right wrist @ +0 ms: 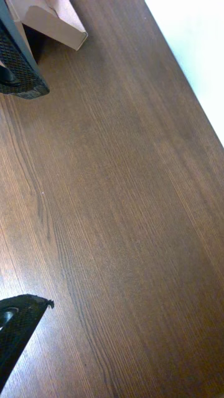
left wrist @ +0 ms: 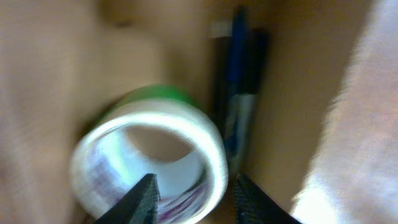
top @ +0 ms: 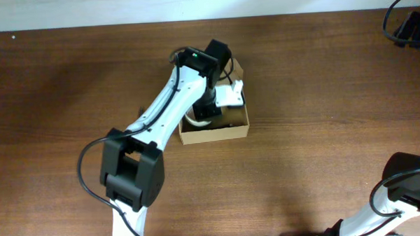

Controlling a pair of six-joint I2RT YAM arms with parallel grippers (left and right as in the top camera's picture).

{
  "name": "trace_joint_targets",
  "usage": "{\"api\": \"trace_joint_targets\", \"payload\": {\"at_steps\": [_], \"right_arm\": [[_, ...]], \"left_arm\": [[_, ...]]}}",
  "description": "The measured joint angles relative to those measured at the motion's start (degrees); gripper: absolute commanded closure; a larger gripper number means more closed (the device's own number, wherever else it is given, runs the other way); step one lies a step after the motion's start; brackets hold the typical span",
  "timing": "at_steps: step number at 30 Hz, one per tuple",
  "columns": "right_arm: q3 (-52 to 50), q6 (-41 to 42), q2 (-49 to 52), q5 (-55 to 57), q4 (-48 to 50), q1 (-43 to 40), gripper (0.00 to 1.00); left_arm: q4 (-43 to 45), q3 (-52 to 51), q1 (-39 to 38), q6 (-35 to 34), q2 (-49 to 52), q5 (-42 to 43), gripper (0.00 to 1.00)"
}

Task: Pack container
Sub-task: 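Move the left gripper back to the clear pen and grasp it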

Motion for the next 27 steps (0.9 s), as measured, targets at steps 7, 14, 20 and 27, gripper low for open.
{"api": "trace_joint_targets", "payload": {"at_steps": [7,14,20,27], "right_arm": [[0.00,-0.02,0.00,0.00,0.00,0.00,0.01],[0.00,0.00,0.00,0.00,0.02,0.00,0.01],[0.00,0.00,0.00,0.00,0.02,0.00,0.01],[0.00,-0.02,0.00,-0.02,0.02,0.00,0.01]], "left_arm": [[1.90,0.59,6.49,-8.11,-17.97,-2.99,0.35],[3.23,-1.60,19.85,-14.49,-32.46,-2.69,0.28],[9.55,-16.57,31.06,-23.74,-27.15,-0.48,0.23],[12.63,-23.63,35.78,-28.46,-16.22,2.32,0.23]]}}
